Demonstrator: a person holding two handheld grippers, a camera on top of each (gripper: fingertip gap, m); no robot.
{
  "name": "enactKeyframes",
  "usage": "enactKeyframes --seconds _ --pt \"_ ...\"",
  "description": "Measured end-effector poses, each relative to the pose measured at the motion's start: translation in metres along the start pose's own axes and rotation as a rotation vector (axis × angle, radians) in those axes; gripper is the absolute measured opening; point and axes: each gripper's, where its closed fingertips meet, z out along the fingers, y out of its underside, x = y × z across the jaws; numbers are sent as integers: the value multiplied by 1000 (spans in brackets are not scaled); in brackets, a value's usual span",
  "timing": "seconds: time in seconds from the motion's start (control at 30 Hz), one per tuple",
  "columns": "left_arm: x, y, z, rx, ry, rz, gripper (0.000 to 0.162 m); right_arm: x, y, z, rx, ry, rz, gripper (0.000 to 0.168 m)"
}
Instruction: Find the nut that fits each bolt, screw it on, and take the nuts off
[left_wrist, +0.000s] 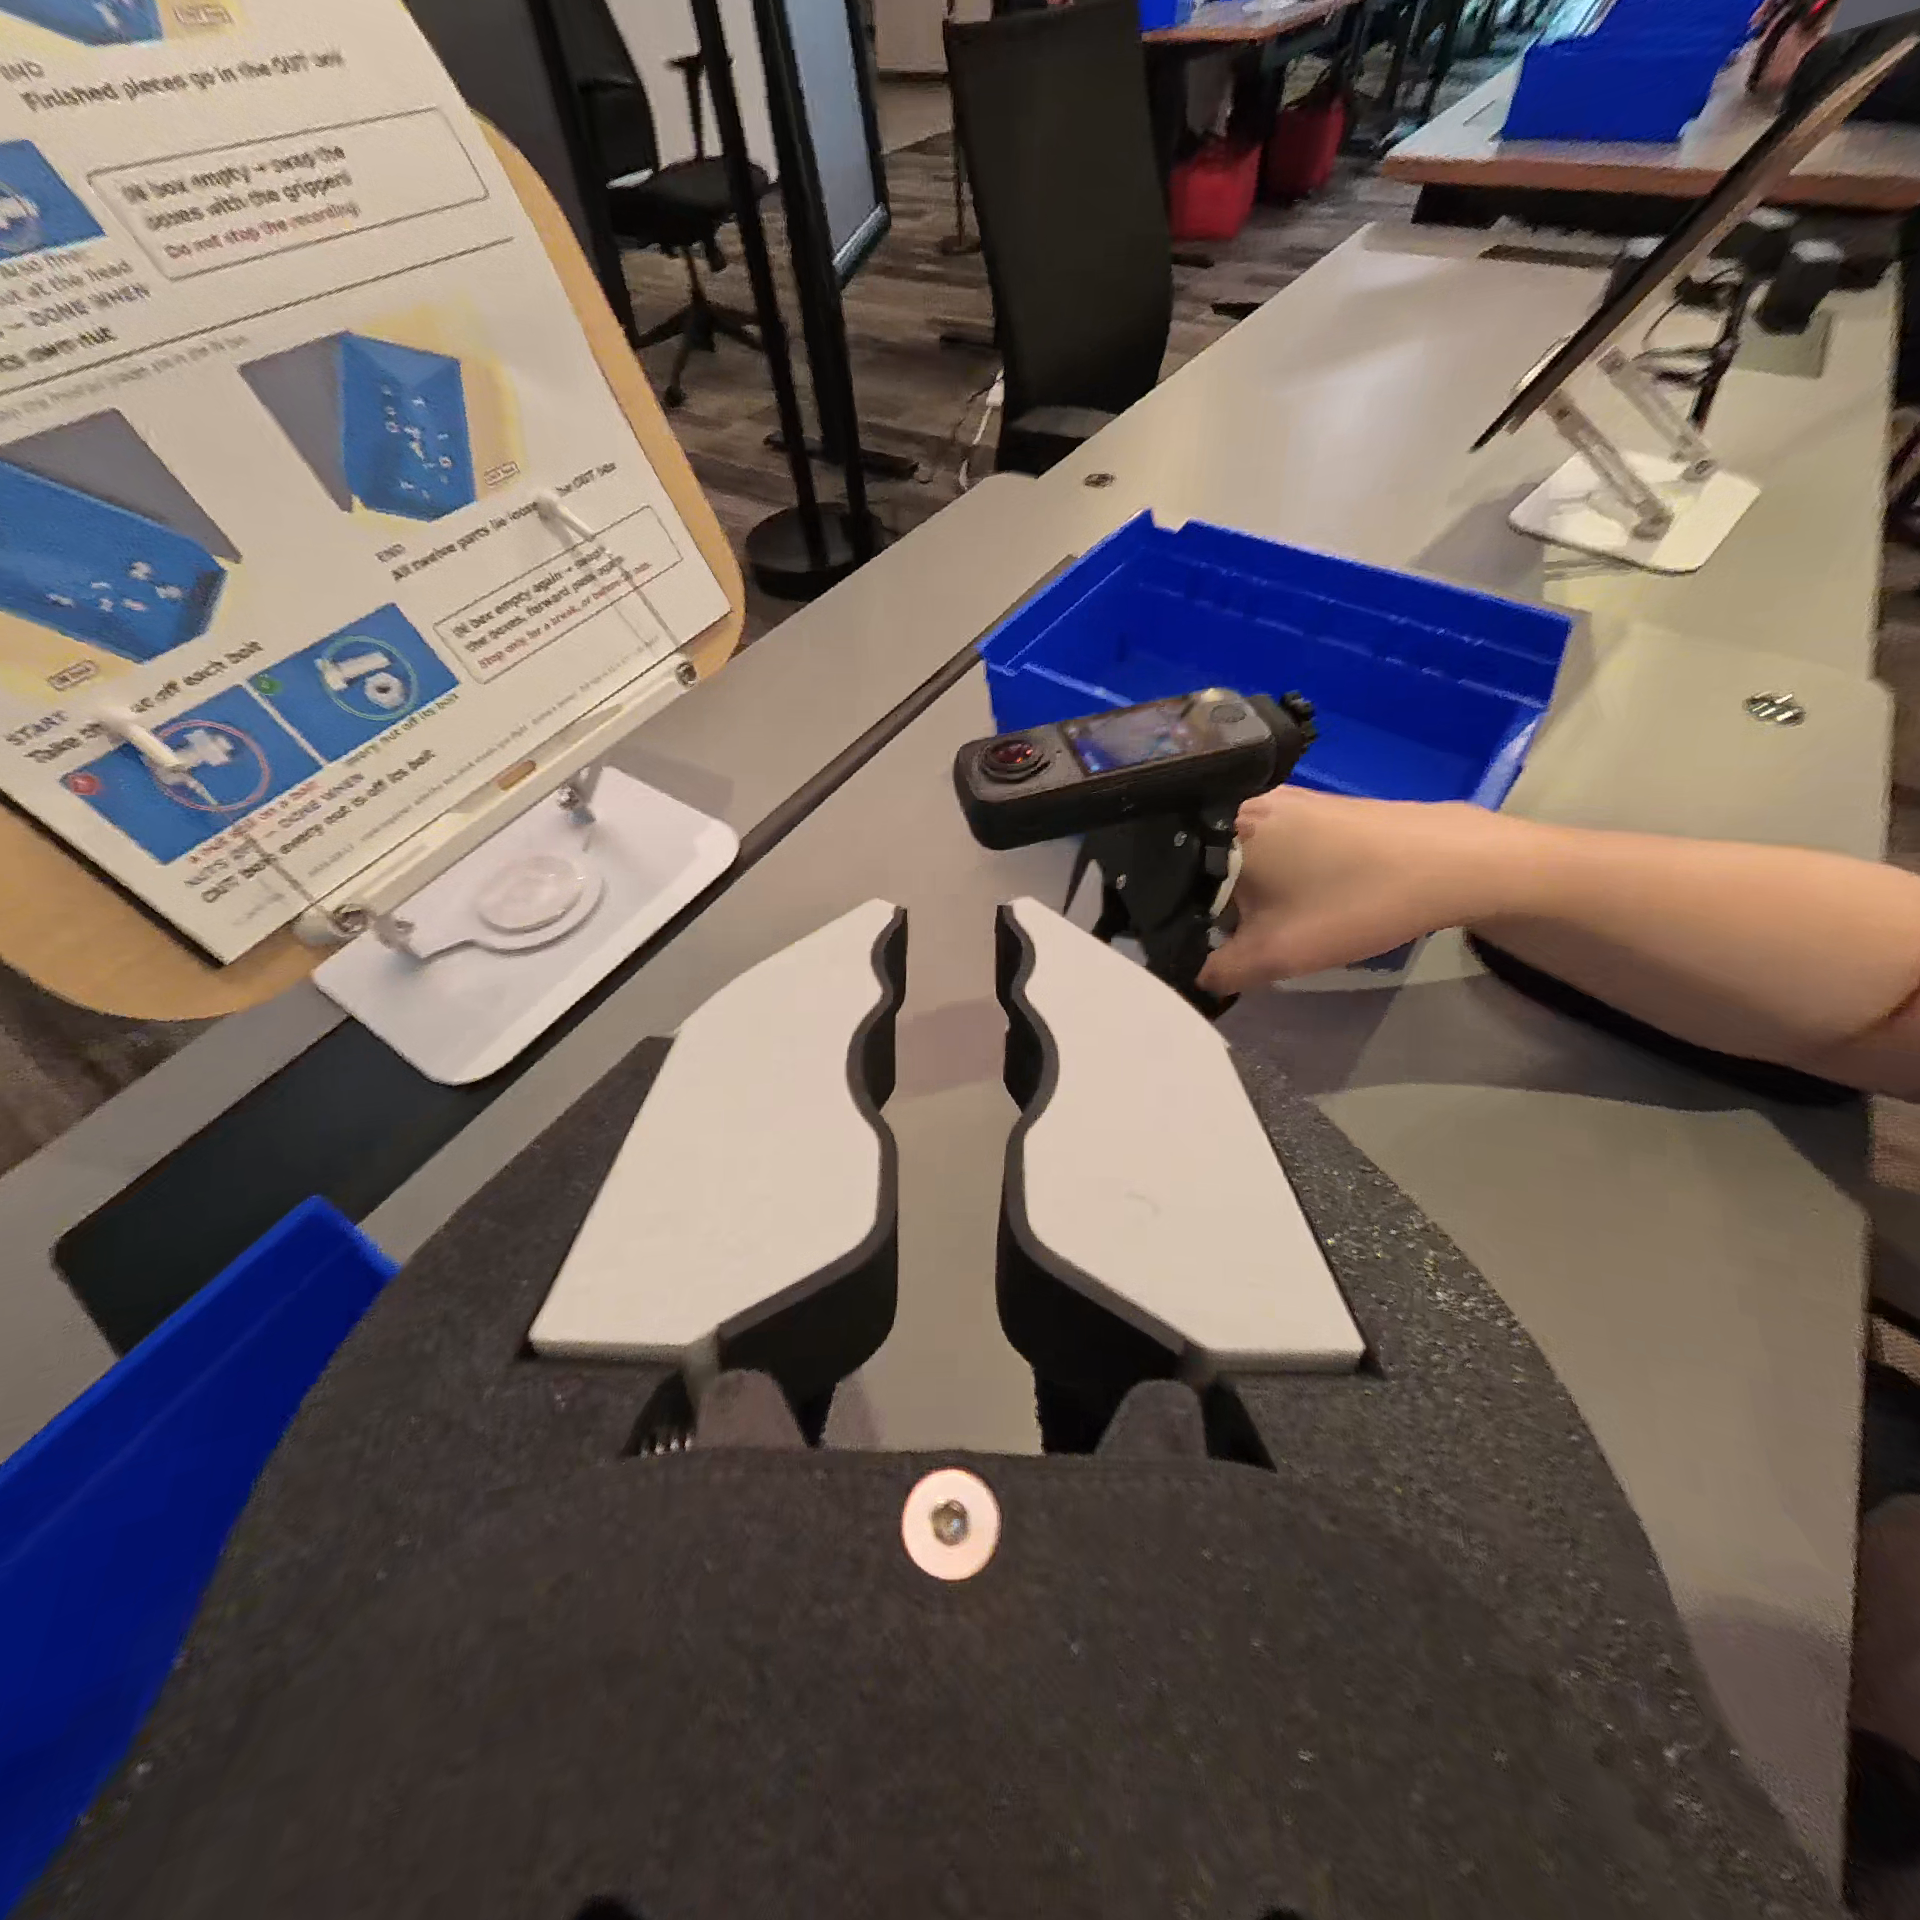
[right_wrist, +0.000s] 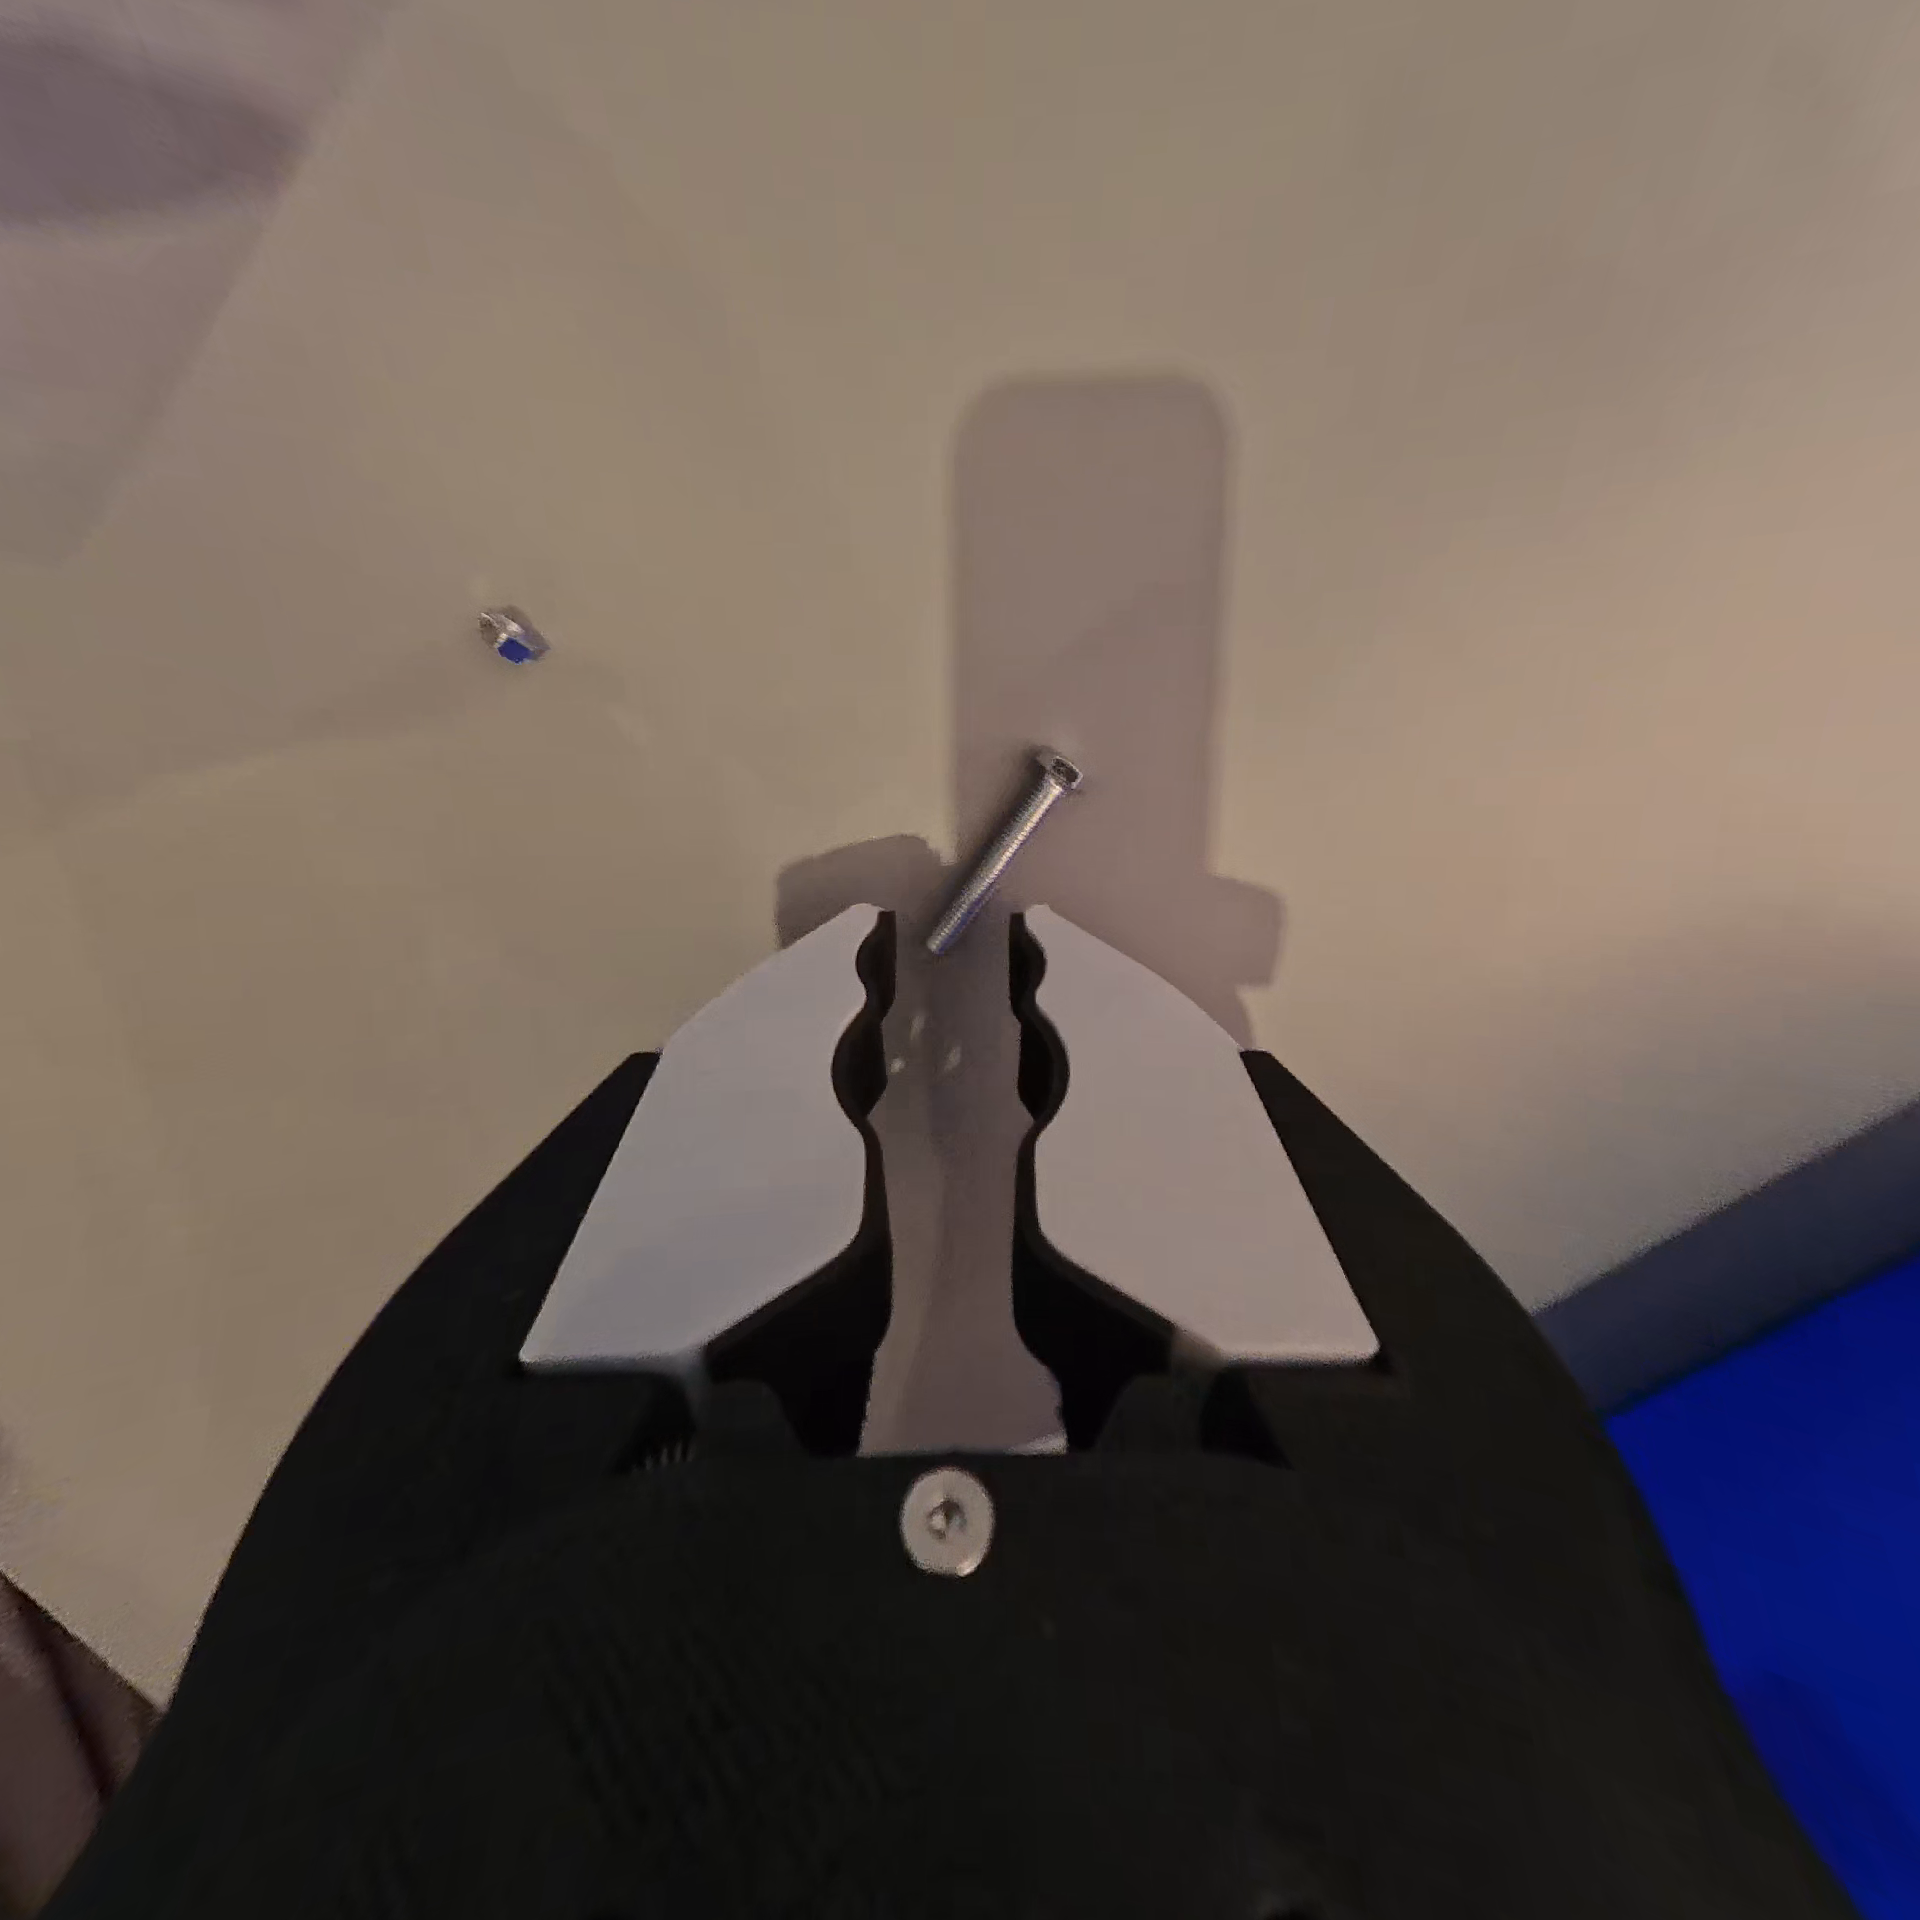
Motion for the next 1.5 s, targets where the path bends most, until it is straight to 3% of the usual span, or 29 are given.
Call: enactKeyframes --seconds 0.4,0.63,0.9,1.07,1.2,1.37,1.5 --pt "-6 27 3 -76 35 122 21 11 11 8 -57 47 -103 7" --pt "10 64 38 -180 153 308 20 -5 -14 -51 153 -106 -153 7" --pt "63 76 75 -157 279 520 26 -56 -19 -120 314 -99 -533 7" --pt "72 78 79 -153 273 591 31 -74 -16 -133 341 -76 -654 7" --pt "81 74 76 -107 309 606 17 -74 -16 -133 337 -52 -681 7" --pt "84 76 77 -108 326 599 20 -75 -18 -136 356 -47 -692 7" --pt "83 76 78 -105 327 601 12 -76 -19 -138 368 -47 -700 7"
